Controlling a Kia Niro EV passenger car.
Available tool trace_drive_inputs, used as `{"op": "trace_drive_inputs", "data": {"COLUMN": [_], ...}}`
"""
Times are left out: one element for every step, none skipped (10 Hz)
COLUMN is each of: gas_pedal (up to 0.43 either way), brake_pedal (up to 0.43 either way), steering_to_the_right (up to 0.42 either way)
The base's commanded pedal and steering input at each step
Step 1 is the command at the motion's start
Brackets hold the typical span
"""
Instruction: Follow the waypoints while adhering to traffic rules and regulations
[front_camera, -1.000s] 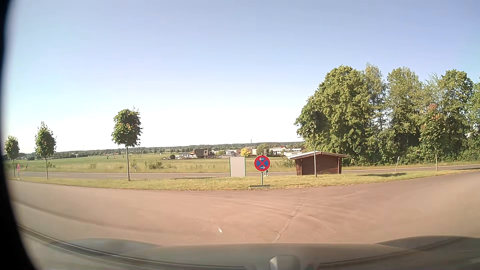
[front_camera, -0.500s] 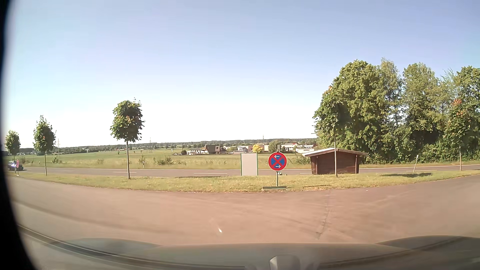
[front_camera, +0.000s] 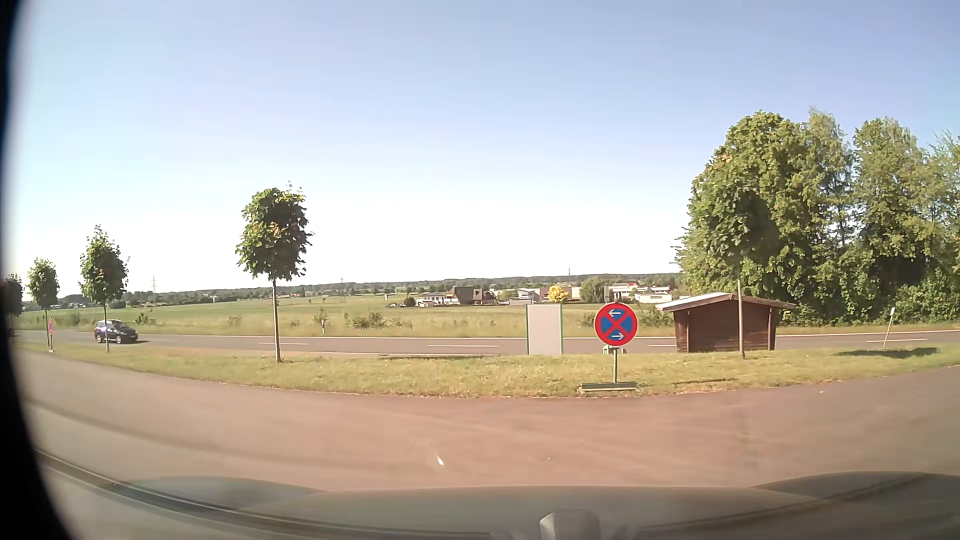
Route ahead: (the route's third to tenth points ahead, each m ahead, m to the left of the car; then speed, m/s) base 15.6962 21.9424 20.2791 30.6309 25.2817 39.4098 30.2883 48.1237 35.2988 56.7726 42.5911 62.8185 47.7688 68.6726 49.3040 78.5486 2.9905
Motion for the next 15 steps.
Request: {"op": "trace_drive_inputs", "data": {"gas_pedal": [0.197, 0.197, 0.197, 0.209, 0.22, 0.22, 0.22, 0.22, 0.22, 0.22, 0.22, 0.22, 0.209, 0.209, 0.209], "brake_pedal": [0.006, 0.006, 0.006, 0.006, 0.006, 0.006, 0.006, 0.006, 0.006, 0.006, 0.006, 0.006, 0.006, 0.006, 0.006], "steering_to_the_right": [-0.328, -0.352, -0.373, -0.399, -0.421, -0.436, -0.442, -0.444, -0.444, -0.445, -0.448, -0.453, -0.455, -0.453, -0.45]}}
